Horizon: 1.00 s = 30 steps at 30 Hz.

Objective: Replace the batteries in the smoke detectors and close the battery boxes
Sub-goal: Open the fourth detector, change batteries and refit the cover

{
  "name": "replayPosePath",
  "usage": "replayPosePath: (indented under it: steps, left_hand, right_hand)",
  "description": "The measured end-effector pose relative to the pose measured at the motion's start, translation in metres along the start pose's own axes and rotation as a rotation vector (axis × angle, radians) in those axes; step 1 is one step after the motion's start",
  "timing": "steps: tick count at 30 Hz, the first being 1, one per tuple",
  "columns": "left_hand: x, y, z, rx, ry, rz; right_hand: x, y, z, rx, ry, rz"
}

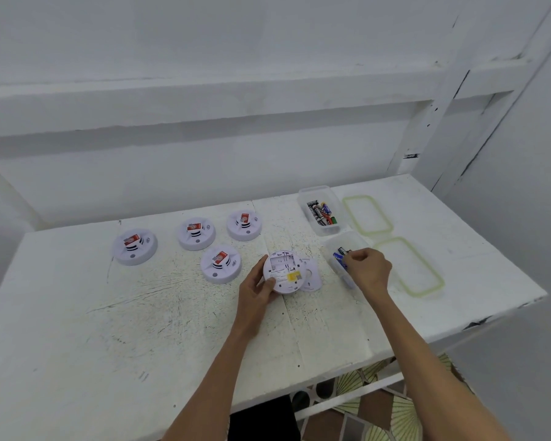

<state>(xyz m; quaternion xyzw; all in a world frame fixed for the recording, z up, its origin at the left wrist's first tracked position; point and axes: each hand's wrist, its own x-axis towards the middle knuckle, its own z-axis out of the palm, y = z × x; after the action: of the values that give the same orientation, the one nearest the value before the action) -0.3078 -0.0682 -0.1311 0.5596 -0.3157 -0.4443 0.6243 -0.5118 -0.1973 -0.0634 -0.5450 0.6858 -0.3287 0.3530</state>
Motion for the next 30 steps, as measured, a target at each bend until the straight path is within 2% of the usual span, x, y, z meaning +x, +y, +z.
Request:
replayPosePath:
  steps: [8, 13, 19, 22, 25, 28, 30]
  left_hand:
    - [0.000, -0.001, 0.000, 0.000, 0.001, 0.004]
    - [0.000, -0.001, 0.002, -0.018, 0.014, 0.001]
    - [0.000, 0.001, 0.003, -0.017, 0.016, 0.003]
    - [-0.001, 0.001, 0.004, -0.018, 0.022, 0.006]
    - [-0.002, 0.000, 0.003, -0.022, 0.032, 0.007]
    - [-0.002, 0.000, 0.004, -0.018, 0.042, 0.005]
    - [-0.001, 0.001, 0.004, -0.017, 0.039, 0.006]
  right_hand:
    - [0.007, 0.011, 0.005, -0.071, -0.047, -0.023]
    - [0.011, 0.002, 0.007, -0.046, 0.017, -0.099]
    - [0.018, -0.008, 0.014, -0.064, -0.009, -0.267]
    - [0.027, -0.013, 0.021, -0.202, -0.051, -0.455]
    - [0.044, -0.015, 0.029, -0.404, -0.172, -0.639]
    - [0.061, -0.013, 0.033, -0.630, -0.340, -0.662]
    - [0.067, -0.012, 0.035, -0.728, -0.375, -0.672]
